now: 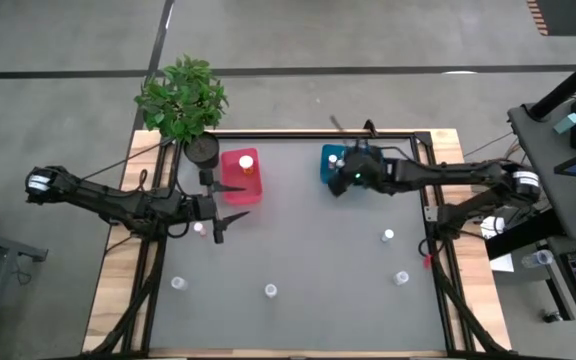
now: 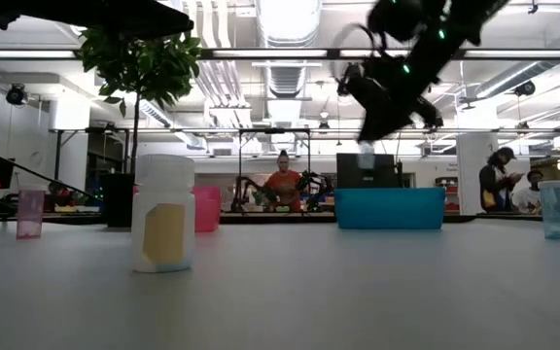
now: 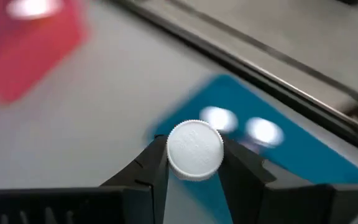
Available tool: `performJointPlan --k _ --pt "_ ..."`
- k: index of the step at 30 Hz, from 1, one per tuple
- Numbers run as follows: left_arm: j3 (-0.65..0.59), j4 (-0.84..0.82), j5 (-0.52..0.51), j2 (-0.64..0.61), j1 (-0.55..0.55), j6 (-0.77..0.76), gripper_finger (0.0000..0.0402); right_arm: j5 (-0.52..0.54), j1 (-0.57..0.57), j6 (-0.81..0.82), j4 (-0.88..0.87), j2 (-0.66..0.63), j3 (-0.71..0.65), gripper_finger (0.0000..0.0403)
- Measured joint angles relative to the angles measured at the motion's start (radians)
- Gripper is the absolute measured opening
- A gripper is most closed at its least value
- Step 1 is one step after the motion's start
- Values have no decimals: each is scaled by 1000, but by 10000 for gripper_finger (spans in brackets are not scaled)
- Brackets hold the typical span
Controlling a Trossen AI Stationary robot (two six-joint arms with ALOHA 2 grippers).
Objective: Pick and place medicine bottles into bin by pill shape (circle, oval)
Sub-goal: Put the green tablet bottle into the blue bin
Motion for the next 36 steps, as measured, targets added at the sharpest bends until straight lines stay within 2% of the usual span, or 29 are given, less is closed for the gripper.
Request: performJointPlan --k 6,12,15,20,24,31,36 --pt "0 -1 0 0 0 0 258 14 -112 64 94 -35 -140 111" --pt "0 8 0 0 -1 -19 258 14 -180 61 171 15 -205 111" --pt "0 35 0 1 -1 -65 258 13 -187 60 181 36 -212 111" --pt "0 151 15 18 -2 -236 258 13 -187 60 181 55 -211 111" --pt "0 182 23 56 -2 -333 258 12 -187 60 180 66 -210 111" --pt "0 250 26 165 -2 -349 258 13 -187 60 180 120 -210 111" --pt "4 263 26 197 -2 -338 258 15 -187 65 186 142 -210 112"
